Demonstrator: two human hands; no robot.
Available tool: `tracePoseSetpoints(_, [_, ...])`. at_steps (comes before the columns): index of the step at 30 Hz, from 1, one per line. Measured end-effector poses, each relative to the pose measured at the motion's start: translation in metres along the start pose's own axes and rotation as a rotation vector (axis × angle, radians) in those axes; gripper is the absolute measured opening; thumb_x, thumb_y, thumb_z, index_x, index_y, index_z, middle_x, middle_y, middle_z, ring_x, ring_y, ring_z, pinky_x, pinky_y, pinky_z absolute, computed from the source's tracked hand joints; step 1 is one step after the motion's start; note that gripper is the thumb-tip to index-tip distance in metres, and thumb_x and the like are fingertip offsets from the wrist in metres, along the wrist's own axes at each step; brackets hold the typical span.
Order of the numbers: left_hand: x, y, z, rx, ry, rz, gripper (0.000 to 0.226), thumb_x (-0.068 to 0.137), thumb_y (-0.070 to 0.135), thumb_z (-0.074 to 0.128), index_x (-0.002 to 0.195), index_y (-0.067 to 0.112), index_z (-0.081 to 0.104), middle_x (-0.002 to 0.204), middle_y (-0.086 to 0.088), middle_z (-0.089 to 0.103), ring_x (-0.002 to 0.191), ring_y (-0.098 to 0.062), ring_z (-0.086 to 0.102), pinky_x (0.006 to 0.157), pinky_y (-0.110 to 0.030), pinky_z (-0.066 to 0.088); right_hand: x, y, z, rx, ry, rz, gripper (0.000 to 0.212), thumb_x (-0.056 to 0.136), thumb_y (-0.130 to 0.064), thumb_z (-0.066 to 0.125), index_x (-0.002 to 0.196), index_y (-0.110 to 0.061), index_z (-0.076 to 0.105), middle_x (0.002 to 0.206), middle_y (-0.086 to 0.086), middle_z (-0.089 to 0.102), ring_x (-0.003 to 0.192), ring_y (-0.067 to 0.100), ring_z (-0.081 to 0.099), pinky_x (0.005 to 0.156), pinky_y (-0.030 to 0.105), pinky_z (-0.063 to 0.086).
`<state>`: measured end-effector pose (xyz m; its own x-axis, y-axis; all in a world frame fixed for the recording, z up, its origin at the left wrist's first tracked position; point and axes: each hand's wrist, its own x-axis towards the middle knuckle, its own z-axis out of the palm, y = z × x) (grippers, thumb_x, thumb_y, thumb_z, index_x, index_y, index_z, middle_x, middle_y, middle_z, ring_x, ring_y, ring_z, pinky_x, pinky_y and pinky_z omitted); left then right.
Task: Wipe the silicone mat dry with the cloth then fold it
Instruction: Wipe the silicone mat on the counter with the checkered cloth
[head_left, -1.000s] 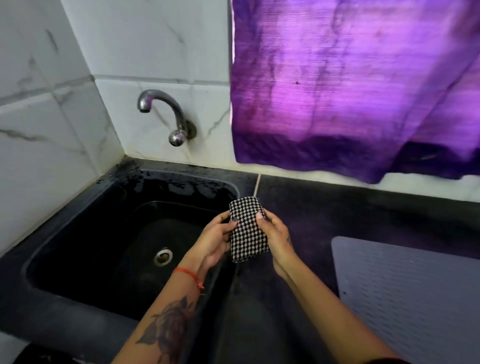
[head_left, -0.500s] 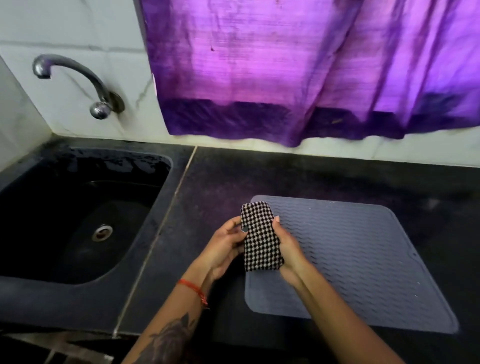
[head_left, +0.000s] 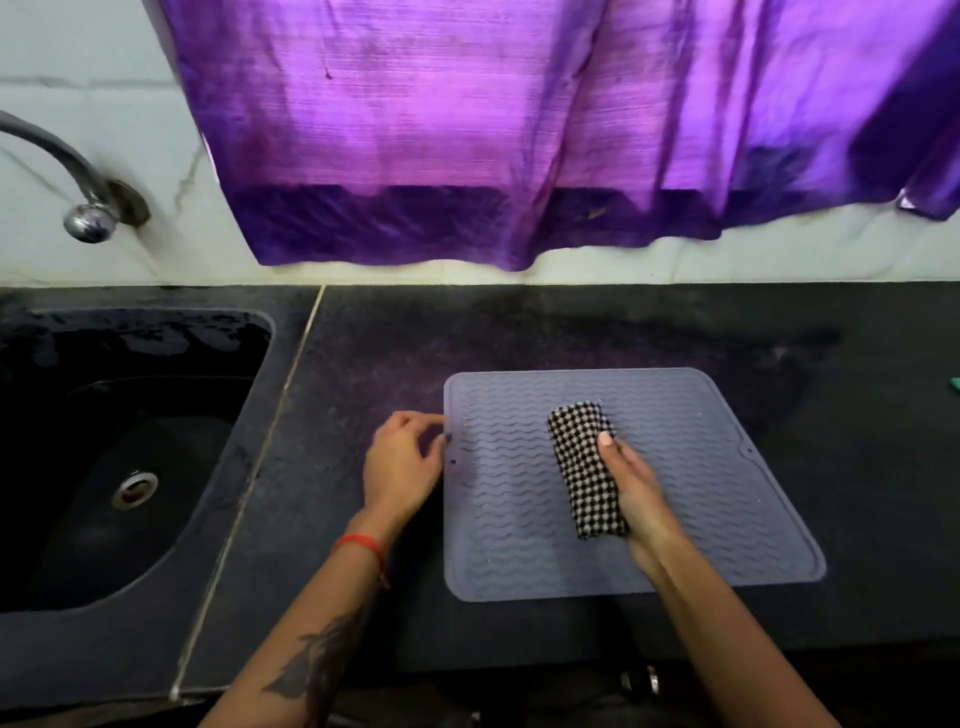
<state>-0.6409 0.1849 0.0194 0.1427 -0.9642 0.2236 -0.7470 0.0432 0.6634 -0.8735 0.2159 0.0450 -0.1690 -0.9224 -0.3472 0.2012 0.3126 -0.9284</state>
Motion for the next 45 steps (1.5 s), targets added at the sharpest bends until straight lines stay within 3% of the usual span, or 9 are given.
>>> tracePoseSetpoints(5, [0.012,-0.026,0.006,0.282,-0.164,0.014,0.052,0.092,0.030,0.053,0.140,0.014,0.040,0.150,-0.006,0.034,0.141,-0.026,0.024,0.117,-0.039,0.006,0.009,0.002,-0.033,-0.732,0.312,-0.227,0.049,0.095,-0.039,0.046,0.137,-0.014,0.043,0.128,0.007,0.053,0.118,0.028,0.050,0.093,0.031,0.039])
tracePoseSetpoints(12, [0.019,-0.037,0.026,0.493,-0.291,0.097,0.067,0.096,0.051,0.029,0.149,0.013,0.014,0.158,-0.003,0.011,0.146,-0.024,-0.001,0.117,-0.041,-0.008,0.019,0.037,-0.036,-1.459,0.295,-0.344,0.056,0.093,-0.049,0.040,0.143,-0.025,0.034,0.123,0.024,0.042,0.109,0.037,0.042,0.088,0.043,0.041])
tracePoseSetpoints(16, [0.016,-0.044,0.030,0.541,-0.257,0.090,0.091,0.078,0.069,0.002,0.149,0.015,0.015,0.157,-0.002,0.012,0.145,-0.025,-0.003,0.112,-0.039,-0.016,0.023,0.029,-0.037,-1.509,0.214,-0.333,0.057,0.093,-0.049,0.038,0.145,-0.029,0.026,0.127,0.018,0.036,0.114,0.030,0.039,0.089,0.039,0.041])
tracePoseSetpoints(23, [0.017,-0.029,0.044,0.633,-0.213,0.168,0.080,0.080,0.046,-0.001,0.147,0.010,0.023,0.155,-0.004,0.023,0.145,-0.029,0.003,0.112,-0.042,-0.018,0.051,-0.019,-0.077,-1.138,-0.218,-0.231,0.046,0.095,-0.036,0.046,0.139,-0.023,0.041,0.137,0.007,0.045,0.125,0.026,0.044,0.099,0.028,0.033])
tracePoseSetpoints(26, [0.011,-0.035,0.047,0.613,-0.171,0.163,0.070,0.089,0.042,0.012,0.139,0.002,0.040,0.145,-0.012,0.042,0.141,-0.035,0.020,0.113,-0.039,-0.015,0.069,-0.042,-0.108,-1.059,-0.050,-0.371,0.040,0.096,-0.026,0.049,0.135,-0.014,0.048,0.133,0.009,0.052,0.123,0.026,0.047,0.097,0.027,0.034])
tracePoseSetpoints(30, [0.011,-0.033,0.048,0.615,-0.135,0.157,0.062,0.090,0.037,0.023,0.135,0.000,0.045,0.139,-0.016,0.048,0.138,-0.038,0.027,0.114,-0.038,-0.013,0.094,-0.039,-0.139,-1.405,0.320,-0.345,0.043,0.095,-0.025,0.046,0.138,-0.021,0.042,0.118,0.026,0.045,0.105,0.042,0.045,0.084,0.043,0.043])
tracePoseSetpoints(37, [0.011,-0.035,0.049,0.598,-0.106,0.149,0.062,0.088,0.037,0.024,0.132,0.001,0.049,0.138,-0.016,0.048,0.138,-0.039,0.026,0.114,-0.035,-0.014,0.101,-0.006,-0.129,-1.681,0.305,-0.326,0.055,0.089,-0.022,0.047,0.143,-0.023,0.033,0.126,0.023,0.037,0.108,0.037,0.037,0.085,0.044,0.037])
tracePoseSetpoints(41, [0.011,-0.035,0.049,0.576,-0.090,0.147,0.064,0.087,0.038,0.024,0.131,0.000,0.050,0.138,-0.017,0.048,0.137,-0.041,0.027,0.113,-0.032,-0.015,0.114,-0.027,-0.144,-1.283,0.086,-0.419,0.044,0.094,-0.014,0.046,0.136,-0.025,0.047,0.124,0.021,0.044,0.110,0.037,0.045,0.092,0.037,0.040])
tracePoseSetpoints(45, [0.011,-0.034,0.048,0.566,-0.078,0.142,0.065,0.086,0.039,0.024,0.132,0.001,0.050,0.139,-0.017,0.048,0.138,-0.040,0.026,0.113,-0.031,-0.015,0.126,-0.036,-0.167,-1.291,0.289,-0.414,0.043,0.094,-0.014,0.045,0.135,-0.028,0.048,0.126,0.020,0.044,0.111,0.040,0.042,0.094,0.042,0.038])
